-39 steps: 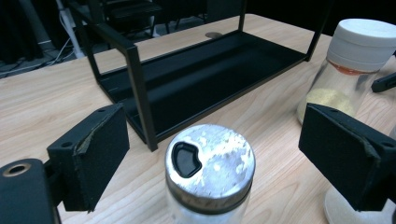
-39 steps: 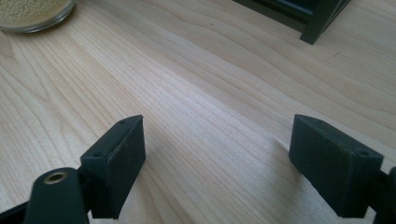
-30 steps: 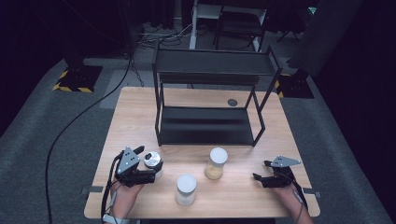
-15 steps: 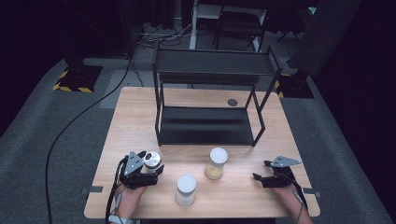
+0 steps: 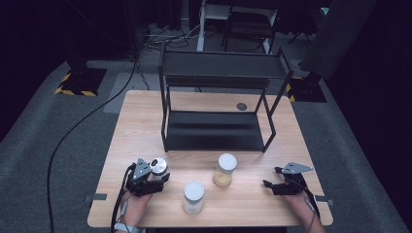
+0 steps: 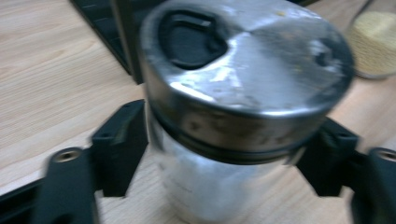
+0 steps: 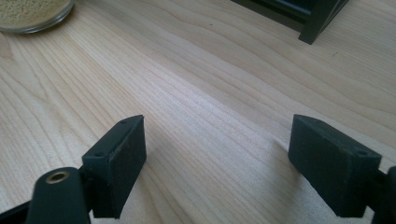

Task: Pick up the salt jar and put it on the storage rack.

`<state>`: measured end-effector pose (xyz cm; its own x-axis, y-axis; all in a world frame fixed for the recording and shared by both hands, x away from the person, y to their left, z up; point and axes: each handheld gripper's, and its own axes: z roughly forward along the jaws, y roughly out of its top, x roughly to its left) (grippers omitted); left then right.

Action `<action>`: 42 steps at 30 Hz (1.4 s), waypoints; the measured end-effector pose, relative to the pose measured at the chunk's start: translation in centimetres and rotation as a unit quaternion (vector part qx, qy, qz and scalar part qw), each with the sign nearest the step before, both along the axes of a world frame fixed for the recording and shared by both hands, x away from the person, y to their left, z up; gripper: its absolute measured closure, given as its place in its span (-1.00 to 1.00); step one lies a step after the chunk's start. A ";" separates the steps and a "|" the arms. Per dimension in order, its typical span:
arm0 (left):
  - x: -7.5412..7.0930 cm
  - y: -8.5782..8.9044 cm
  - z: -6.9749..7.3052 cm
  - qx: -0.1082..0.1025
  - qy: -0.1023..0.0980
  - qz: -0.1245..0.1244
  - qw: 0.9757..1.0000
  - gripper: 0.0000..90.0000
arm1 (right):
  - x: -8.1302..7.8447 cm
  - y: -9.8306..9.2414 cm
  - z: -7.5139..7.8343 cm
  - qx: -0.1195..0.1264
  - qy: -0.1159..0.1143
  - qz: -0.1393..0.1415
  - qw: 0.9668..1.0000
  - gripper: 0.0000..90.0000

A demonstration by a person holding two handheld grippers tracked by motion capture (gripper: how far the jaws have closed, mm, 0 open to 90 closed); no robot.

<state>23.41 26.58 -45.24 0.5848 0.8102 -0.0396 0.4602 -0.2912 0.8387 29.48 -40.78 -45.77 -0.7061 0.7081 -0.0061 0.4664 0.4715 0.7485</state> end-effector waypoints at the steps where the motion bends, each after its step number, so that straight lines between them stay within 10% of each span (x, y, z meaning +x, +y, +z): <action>1: 0.0 0.0 0.0 0.000 0.000 0.000 1.000 -0.35 | 0.0 0.0 0.0 0.000 0.000 0.000 1.000 -0.58; 18: -0.1 -1.7 1.2 0.036 -0.005 -0.009 0.999 -0.33 | 0.0 0.0 0.0 0.000 0.000 -0.001 1.000 -0.57; 42: 2.6 -2.7 5.9 -0.011 -0.015 -0.039 0.999 -0.33 | 0.0 0.0 0.0 0.001 0.000 -0.001 1.000 -0.57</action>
<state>25.99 23.86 -39.35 0.6476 0.7610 -0.0382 0.4116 -0.3071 0.8580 29.46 -40.78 -45.79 -0.7043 0.7098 -0.0060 0.4668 0.4696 0.7494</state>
